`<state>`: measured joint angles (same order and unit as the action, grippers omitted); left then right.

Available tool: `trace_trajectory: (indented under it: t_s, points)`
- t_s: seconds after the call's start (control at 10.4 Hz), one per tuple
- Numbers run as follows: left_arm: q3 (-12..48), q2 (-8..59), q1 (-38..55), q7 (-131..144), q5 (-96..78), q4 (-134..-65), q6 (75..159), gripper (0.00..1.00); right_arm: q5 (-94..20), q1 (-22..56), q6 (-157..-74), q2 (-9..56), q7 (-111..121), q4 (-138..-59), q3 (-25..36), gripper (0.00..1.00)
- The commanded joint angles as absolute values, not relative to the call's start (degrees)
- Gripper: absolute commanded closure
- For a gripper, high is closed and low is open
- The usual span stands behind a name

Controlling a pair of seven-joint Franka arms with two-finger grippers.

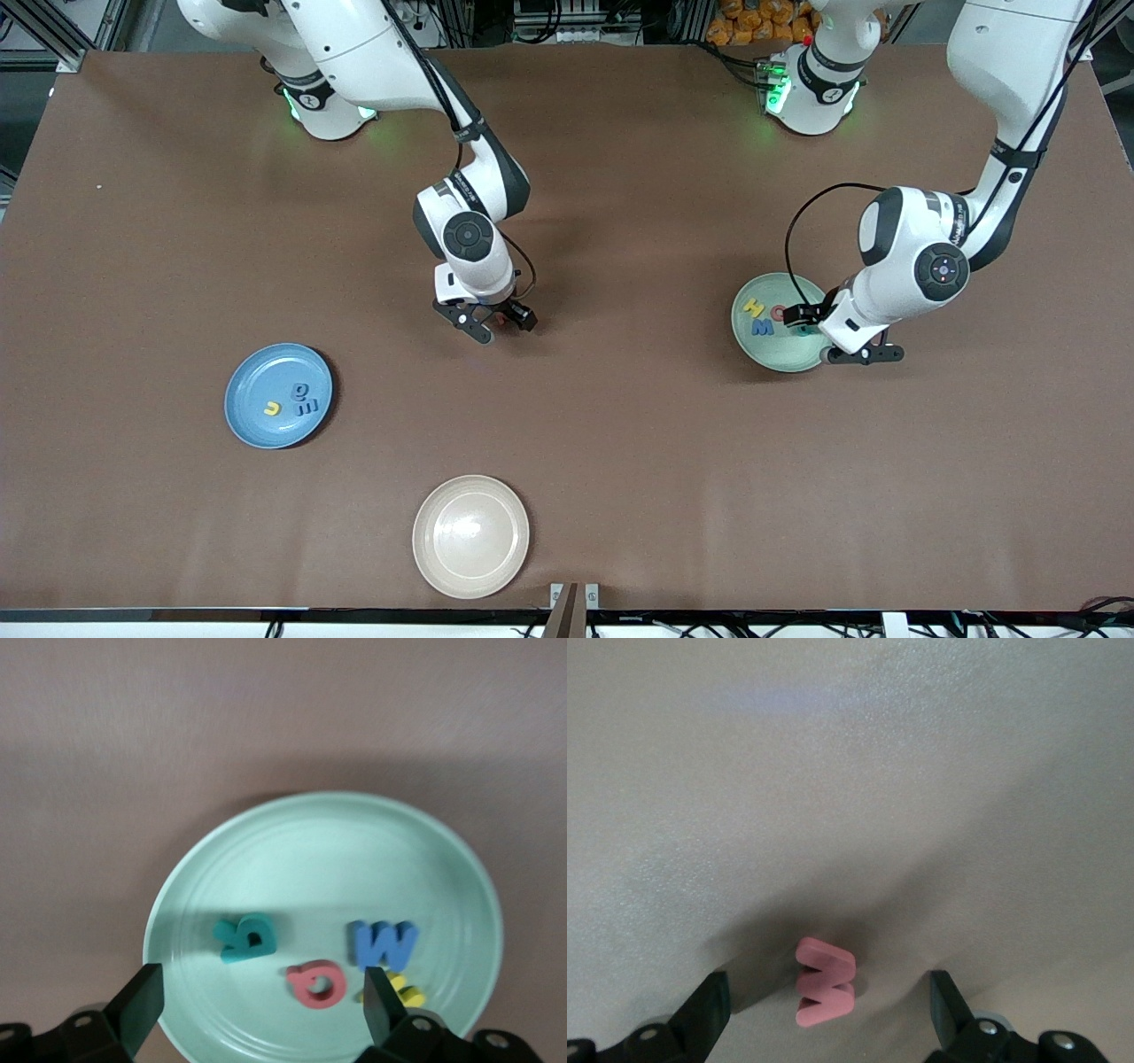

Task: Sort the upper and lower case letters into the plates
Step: 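Release the teal R on the green plate while the right gripper grasps w, then carry the pink w to the blue plate while the left gripper withdraws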

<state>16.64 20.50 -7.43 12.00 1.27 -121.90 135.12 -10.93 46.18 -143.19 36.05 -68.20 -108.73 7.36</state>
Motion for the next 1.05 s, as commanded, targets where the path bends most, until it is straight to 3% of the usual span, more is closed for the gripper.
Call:
trace_trajectory:
  t_s: [0.0, 0.67, 0.96]
  points:
    - [16.87, 17.24, -7.03, 12.4, 2.99, -116.83, 130.17, 0.0, -12.22, 46.76, -144.4, 36.12, -68.81, -108.63, 7.56, 0.99]
    - [16.7, 12.93, -8.09, 2.99, 2.29, -93.37, 109.8, 0.0, -11.78, 46.41, -143.88, 34.64, -66.63, -108.46, 7.82, 1.0]
    - [16.79, 12.57, -7.74, 3.69, 1.06, -85.37, 99.7, 0.0, -11.43, 42.12, -140.73, 33.66, -55.59, -106.7, 9.57, 1.0]
